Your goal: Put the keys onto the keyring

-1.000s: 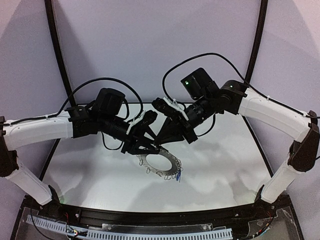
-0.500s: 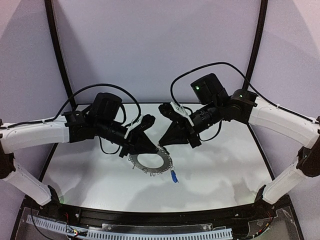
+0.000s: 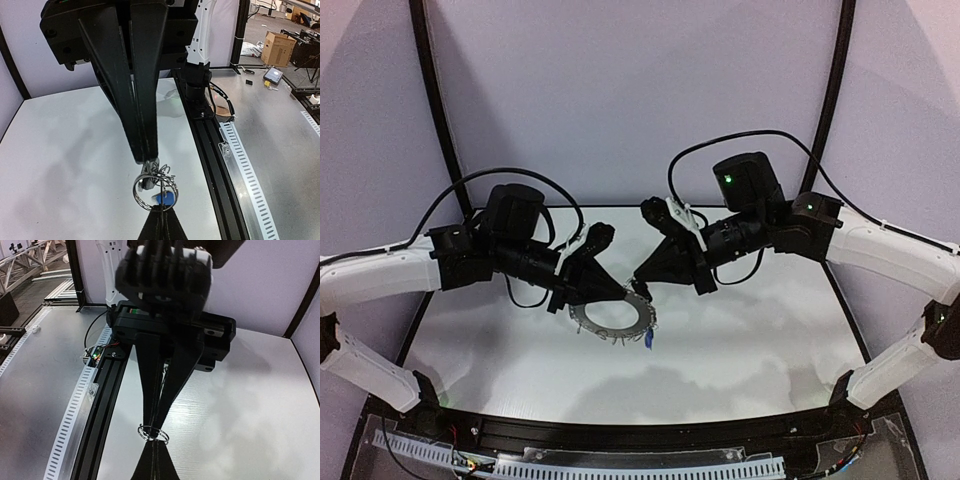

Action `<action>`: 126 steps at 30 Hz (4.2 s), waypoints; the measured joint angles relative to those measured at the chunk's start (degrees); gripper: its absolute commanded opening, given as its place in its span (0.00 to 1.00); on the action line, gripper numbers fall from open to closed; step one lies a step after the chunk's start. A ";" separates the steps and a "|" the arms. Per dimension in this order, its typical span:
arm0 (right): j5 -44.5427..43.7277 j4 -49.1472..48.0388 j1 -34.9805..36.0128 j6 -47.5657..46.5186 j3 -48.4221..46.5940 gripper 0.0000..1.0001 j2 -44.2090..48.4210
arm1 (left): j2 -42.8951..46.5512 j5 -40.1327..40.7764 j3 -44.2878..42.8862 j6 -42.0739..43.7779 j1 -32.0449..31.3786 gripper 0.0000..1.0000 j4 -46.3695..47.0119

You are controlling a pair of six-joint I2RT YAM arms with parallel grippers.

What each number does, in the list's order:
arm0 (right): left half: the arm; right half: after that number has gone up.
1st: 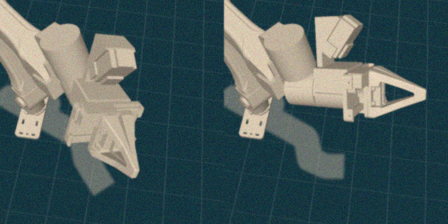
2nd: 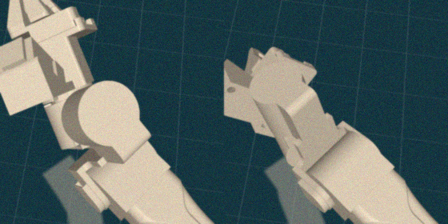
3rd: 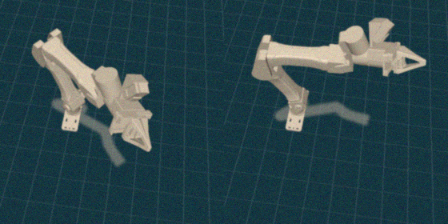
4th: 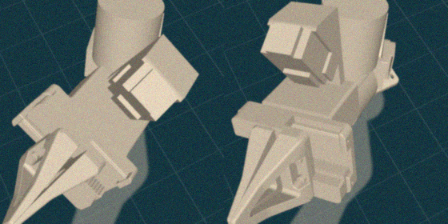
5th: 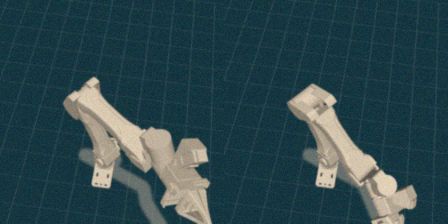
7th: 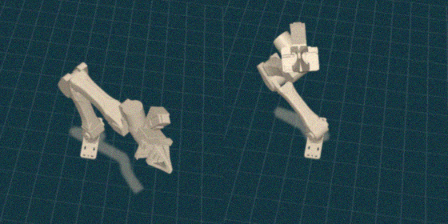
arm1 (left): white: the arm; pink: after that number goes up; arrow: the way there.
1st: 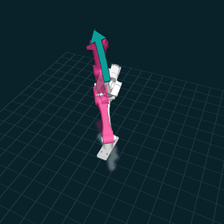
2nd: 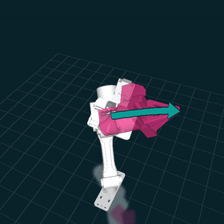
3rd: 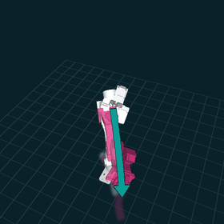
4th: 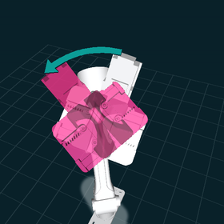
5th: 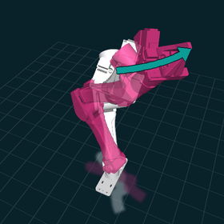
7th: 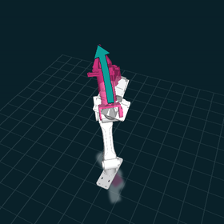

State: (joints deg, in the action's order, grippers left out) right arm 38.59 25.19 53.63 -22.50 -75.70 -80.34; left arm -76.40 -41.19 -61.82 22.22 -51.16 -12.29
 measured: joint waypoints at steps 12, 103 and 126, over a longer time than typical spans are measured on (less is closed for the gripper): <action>-3.85 -3.15 0.61 3.76 0.52 0.00 -0.37 | 2.51 0.57 1.70 -0.11 0.33 0.01 1.38; -41.62 1.79 3.02 30.75 -12.70 0.00 -11.50 | -5.90 31.36 -2.60 -14.10 -1.05 0.49 9.25; -35.52 2.60 2.97 31.26 -12.70 0.00 -11.43 | -6.16 33.03 -0.98 -11.61 -1.14 0.09 11.30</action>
State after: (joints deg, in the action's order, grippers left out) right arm 3.07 27.79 56.60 8.75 -88.40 -91.77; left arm -82.56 -8.16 -62.81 10.61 -52.29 -0.99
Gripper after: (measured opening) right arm 0.011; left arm 0.106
